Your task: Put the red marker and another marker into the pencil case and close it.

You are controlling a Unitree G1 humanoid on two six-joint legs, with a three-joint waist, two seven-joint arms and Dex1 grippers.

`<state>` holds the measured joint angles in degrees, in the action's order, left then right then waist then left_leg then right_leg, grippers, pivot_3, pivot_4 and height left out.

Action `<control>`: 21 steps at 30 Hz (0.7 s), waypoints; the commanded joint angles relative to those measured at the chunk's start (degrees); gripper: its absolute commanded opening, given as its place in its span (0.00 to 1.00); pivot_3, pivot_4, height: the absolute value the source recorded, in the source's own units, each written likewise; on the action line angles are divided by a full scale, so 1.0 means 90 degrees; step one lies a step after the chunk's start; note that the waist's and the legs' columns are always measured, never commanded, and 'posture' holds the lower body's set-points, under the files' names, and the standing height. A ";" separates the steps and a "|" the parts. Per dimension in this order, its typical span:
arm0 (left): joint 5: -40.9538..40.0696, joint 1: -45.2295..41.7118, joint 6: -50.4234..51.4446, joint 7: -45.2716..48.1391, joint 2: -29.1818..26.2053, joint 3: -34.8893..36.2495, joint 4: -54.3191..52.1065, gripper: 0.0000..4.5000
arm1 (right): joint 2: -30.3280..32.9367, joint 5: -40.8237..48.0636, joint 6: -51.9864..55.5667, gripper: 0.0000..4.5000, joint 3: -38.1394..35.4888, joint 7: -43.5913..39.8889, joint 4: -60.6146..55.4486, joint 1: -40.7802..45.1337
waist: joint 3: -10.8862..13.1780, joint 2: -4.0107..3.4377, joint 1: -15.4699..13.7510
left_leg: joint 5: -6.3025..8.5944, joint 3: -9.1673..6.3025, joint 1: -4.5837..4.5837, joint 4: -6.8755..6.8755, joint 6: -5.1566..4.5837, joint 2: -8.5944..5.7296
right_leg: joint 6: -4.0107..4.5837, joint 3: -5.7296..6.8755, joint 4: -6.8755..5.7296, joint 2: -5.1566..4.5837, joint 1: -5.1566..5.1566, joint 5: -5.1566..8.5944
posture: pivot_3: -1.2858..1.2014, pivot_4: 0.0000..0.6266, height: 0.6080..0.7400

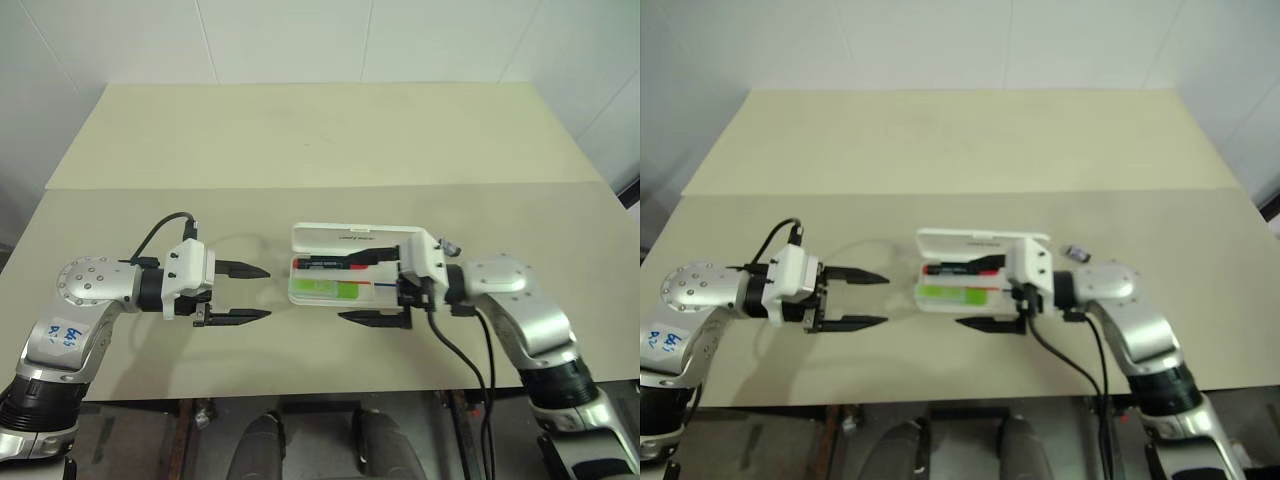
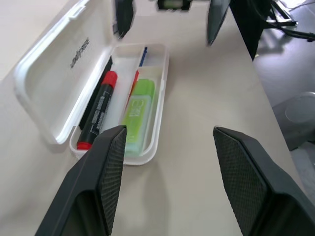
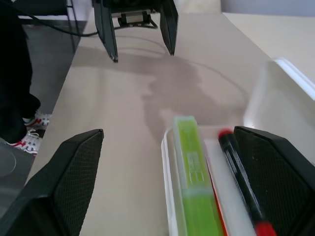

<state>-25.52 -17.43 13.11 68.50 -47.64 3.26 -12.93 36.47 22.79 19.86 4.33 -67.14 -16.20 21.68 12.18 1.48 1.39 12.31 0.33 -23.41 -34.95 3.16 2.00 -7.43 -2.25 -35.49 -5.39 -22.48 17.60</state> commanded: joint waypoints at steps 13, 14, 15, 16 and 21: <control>-0.0126 -0.0758 0.0356 -0.0204 0.0776 -0.0519 -0.0087 0.67 | 0.1415 -0.0178 -0.0607 1.00 -0.1816 0.0342 0.1454 -0.0802 | 0.0003 0.0006 0.0025 | -0.0001 0.0026 0.0006 -0.0017 -0.0009 -0.0009 | 0.0007 -0.0034 0.0007 0.0002 0.0005 -0.0001 | 0.52 0.24 1.00; -0.0097 -0.0819 0.0362 -0.0226 0.0841 -0.0574 -0.0057 0.67 | 0.1402 -0.0240 -0.0708 1.00 -0.1784 0.0382 0.1651 -0.0723 | 0.0004 0.0008 0.0027 | -0.0001 0.0031 0.0007 -0.0019 -0.0010 -0.0011 | 0.0006 -0.0040 0.0007 0.0001 0.0005 -0.0001 | 0.52 0.24 1.00; -0.0079 -0.0877 0.0386 -0.0251 0.0902 -0.0629 -0.0045 0.67 | 0.1377 -0.0301 -0.0810 1.00 -0.1744 0.0422 0.1862 -0.0630 | 0.0004 0.0008 0.0029 | -0.0002 0.0032 0.0006 -0.0020 -0.0011 -0.0012 | 0.0005 -0.0043 0.0007 0.0001 0.0004 -0.0002 | 0.52 0.24 1.00; -0.0088 -0.0926 0.0419 -0.0277 0.0967 -0.0672 -0.0050 0.67 | 0.1346 -0.0363 -0.0897 1.00 -0.1698 0.0457 0.2084 -0.0528 | 0.0004 0.0008 0.0034 | -0.0002 0.0033 0.0006 -0.0021 -0.0011 -0.0012 | 0.0003 -0.0044 0.0007 0.0002 0.0004 -0.0003 | 0.52 0.24 1.00; -0.0095 -0.1044 0.0568 -0.0377 0.1114 -0.0797 -0.0081 0.67 | 0.1138 -0.0597 -0.1285 1.00 -0.1505 0.0604 0.3094 0.0001 | 0.0004 0.0008 0.0035 | -0.0002 0.0033 0.0010 -0.0019 -0.0011 -0.0011 | -0.0035 -0.0047 0.0004 0.0007 0.0003 -0.0023 | 0.52 0.24 1.00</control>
<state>-26.26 -26.13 18.10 65.63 -37.94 -3.84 -12.68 46.98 17.82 10.21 -9.07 -62.44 10.22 20.53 12.21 1.55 1.71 12.30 0.63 -23.33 -35.12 3.06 1.90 -7.77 -2.67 -35.46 -5.33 -22.46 17.38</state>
